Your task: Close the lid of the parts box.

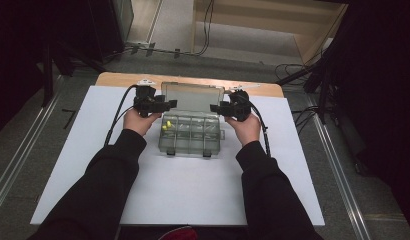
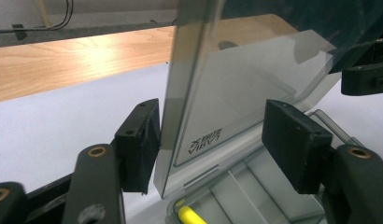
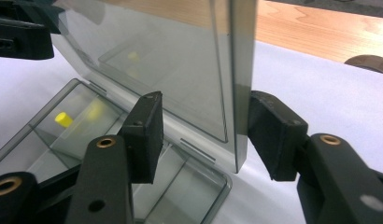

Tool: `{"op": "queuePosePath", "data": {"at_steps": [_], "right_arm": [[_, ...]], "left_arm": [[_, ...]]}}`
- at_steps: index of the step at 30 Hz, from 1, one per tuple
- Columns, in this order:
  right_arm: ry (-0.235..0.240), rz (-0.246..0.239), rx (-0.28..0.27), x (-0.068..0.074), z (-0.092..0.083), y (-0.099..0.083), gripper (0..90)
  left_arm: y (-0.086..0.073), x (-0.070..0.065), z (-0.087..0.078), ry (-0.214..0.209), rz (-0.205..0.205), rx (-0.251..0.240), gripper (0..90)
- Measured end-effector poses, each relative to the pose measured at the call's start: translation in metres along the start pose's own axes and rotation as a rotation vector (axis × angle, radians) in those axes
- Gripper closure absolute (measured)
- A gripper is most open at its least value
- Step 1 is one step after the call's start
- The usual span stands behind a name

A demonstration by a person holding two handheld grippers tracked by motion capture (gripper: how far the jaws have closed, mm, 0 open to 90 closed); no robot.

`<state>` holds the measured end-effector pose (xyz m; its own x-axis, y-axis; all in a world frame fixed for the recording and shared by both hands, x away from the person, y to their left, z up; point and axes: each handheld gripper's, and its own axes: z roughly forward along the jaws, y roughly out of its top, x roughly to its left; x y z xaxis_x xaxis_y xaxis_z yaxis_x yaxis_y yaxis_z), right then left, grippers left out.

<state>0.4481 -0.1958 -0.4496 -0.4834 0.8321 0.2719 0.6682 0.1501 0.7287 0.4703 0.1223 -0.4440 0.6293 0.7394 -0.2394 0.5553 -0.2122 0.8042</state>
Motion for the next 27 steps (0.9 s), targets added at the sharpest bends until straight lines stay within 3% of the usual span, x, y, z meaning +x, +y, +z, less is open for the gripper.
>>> {"op": "queuePosePath", "data": {"at_steps": [12,27], "right_arm": [[0.036,0.003,-0.024,0.0,-0.007,-0.008,49.9],[0.026,-0.039,-0.037,0.003,-0.007,-0.01,48.8]], "left_arm": [[-0.007,-0.004,-0.01,-0.022,0.014,-0.011,44.6],[-0.014,-0.007,-0.014,-0.009,0.02,-0.025,44.4]]}}
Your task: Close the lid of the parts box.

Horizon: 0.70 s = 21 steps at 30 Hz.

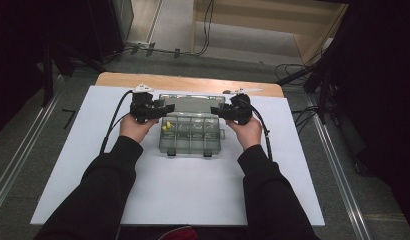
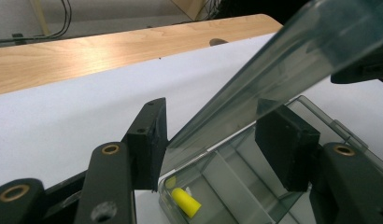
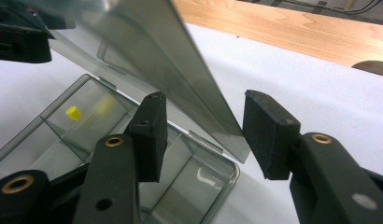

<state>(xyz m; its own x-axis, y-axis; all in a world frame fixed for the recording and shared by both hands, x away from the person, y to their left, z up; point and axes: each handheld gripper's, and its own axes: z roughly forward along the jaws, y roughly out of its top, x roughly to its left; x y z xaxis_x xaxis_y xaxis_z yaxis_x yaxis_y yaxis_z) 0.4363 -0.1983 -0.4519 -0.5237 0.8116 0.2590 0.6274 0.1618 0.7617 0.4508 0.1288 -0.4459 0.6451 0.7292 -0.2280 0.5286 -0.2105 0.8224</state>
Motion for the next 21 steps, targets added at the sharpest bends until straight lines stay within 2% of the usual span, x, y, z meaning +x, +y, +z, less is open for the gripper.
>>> {"op": "queuePosePath", "data": {"at_steps": [2,7,10,17,19,21], "right_arm": [[0.0,-0.007,-0.001,0.001,-0.001,-0.001,48.7],[0.002,-0.017,-0.005,0.003,-0.004,-0.005,48.4],[0.0,-0.019,-0.006,0.004,-0.004,-0.005,47.8],[0.013,-0.017,-0.012,0.004,-0.009,-0.008,45.8],[0.014,-0.017,-0.013,0.004,-0.01,-0.009,45.9],[0.023,-0.014,-0.011,0.004,-0.012,-0.01,45.9]], "left_arm": [[0.0,0.0,0.001,0.001,0.0,0.0,44.6],[-0.001,-0.003,0.0,0.011,0.042,0.01,46.0],[-0.001,-0.002,-0.001,0.006,0.043,0.014,45.9],[-0.001,-0.001,-0.004,-0.023,0.023,0.035,40.9],[-0.001,0.0,-0.005,-0.027,0.002,0.052,36.9],[0.0,0.0,-0.008,-0.025,0.002,0.083,36.7]]}}
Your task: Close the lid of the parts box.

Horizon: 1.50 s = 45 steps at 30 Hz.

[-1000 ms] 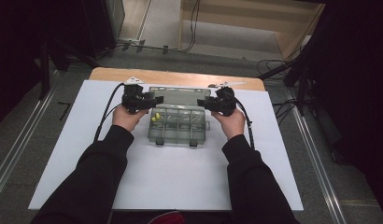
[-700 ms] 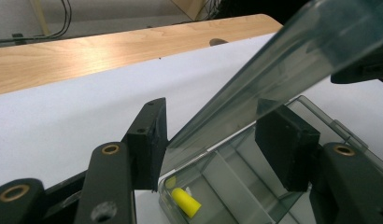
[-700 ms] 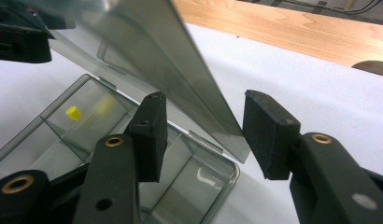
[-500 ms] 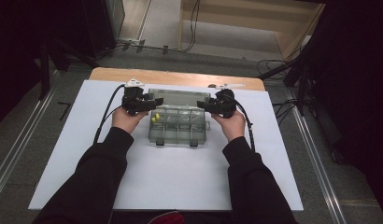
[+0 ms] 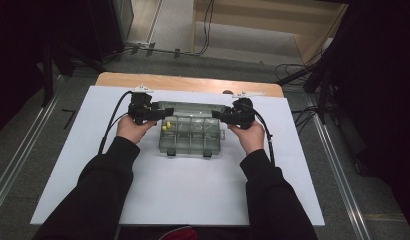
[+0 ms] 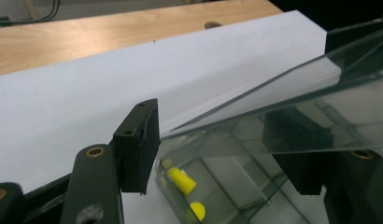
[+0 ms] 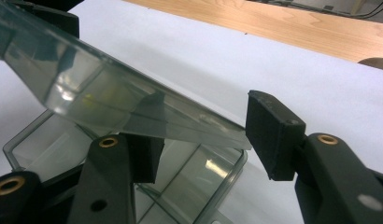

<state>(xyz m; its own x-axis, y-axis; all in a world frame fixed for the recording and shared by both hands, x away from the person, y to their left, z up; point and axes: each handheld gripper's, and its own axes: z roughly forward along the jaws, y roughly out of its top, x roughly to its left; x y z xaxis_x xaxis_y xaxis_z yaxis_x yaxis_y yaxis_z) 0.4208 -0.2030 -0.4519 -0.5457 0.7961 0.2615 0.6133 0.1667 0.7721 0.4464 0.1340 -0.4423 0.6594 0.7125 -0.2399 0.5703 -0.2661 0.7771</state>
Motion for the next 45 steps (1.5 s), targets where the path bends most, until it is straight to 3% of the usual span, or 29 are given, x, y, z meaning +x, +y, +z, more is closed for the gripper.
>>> {"op": "queuePosePath", "data": {"at_steps": [4,8,13,16,22,24,33,41,45], "right_arm": [[0.0,-0.008,-0.003,0.0,-0.001,-0.001,45.9],[0.003,-0.009,-0.007,0.001,-0.002,-0.003,45.9],[0.007,-0.01,-0.005,0.001,-0.003,-0.004,45.8],[0.007,-0.015,-0.004,0.002,-0.003,-0.005,45.8],[0.011,-0.026,-0.003,0.002,-0.004,-0.006,44.5],[0.007,-0.033,-0.001,0.003,-0.003,-0.007,44.2],[0.02,-0.031,0.026,0.002,-0.004,-0.012,38.5],[0.028,-0.027,0.035,0.0,-0.018,-0.011,38.3],[0.056,0.002,0.07,0.0,-0.027,-0.014,48.6]], "left_arm": [[0.0,0.0,-0.006,-0.017,0.001,0.056,32.8],[-0.001,-0.001,-0.015,-0.055,-0.007,0.108,37.0],[0.001,-0.005,-0.029,-0.097,-0.016,0.16,51.7],[0.004,-0.01,-0.036,-0.122,-0.018,0.168,59.0],[0.014,-0.017,-0.042,-0.152,-0.035,0.186,84.6],[0.016,-0.019,-0.041,-0.164,-0.034,0.196,88.9],[0.015,-0.023,-0.04,-0.176,-0.031,0.182,88.6],[0.012,-0.022,-0.042,-0.186,-0.03,0.171,88.6],[0.012,-0.023,-0.043,-0.18,-0.018,0.167,88.4]]}}
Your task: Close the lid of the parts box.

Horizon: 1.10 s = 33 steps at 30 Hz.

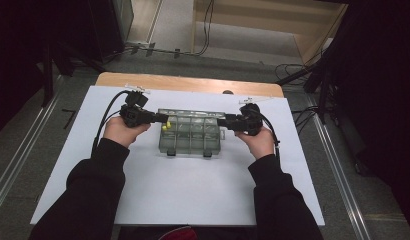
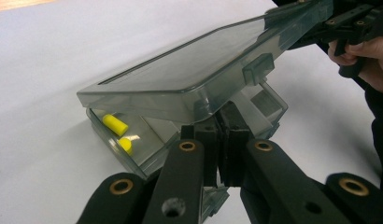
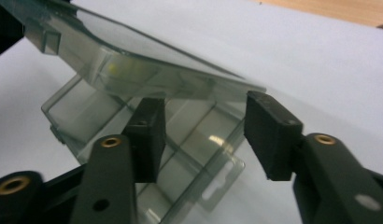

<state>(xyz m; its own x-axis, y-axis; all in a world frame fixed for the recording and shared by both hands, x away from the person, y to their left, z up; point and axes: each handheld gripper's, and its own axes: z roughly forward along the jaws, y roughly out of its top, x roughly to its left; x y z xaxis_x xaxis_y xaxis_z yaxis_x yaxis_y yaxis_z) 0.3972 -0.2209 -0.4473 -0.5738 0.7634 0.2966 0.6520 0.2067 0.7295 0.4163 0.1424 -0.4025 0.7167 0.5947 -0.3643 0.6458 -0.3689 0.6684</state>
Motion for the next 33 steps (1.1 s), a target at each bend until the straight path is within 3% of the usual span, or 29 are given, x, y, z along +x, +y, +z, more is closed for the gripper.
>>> {"op": "queuePosePath", "data": {"at_steps": [12,16,20,25,28,33], "right_arm": [[0.016,0.013,0.05,-0.004,-0.028,0.007,87.0],[0.022,0.024,0.047,-0.007,-0.029,0.014,87.1],[0.027,0.024,0.042,-0.004,-0.028,0.02,87.1],[0.035,0.024,0.044,-0.001,-0.025,0.025,87.1],[0.039,0.018,0.047,0.002,-0.023,0.027,87.1],[0.046,0.01,0.064,0.007,-0.02,0.025,87.1]], "left_arm": [[-0.006,-0.002,-0.003,-0.015,0.004,0.007,88.4],[-0.01,-0.005,-0.004,-0.024,0.014,0.012,88.3],[-0.01,-0.017,-0.014,-0.037,0.039,0.024,88.5],[-0.006,-0.025,-0.026,-0.043,0.06,0.001,88.6],[-0.004,-0.023,-0.026,-0.025,0.066,-0.008,88.6],[-0.011,-0.011,-0.012,-0.019,0.045,0.019,88.6]]}}
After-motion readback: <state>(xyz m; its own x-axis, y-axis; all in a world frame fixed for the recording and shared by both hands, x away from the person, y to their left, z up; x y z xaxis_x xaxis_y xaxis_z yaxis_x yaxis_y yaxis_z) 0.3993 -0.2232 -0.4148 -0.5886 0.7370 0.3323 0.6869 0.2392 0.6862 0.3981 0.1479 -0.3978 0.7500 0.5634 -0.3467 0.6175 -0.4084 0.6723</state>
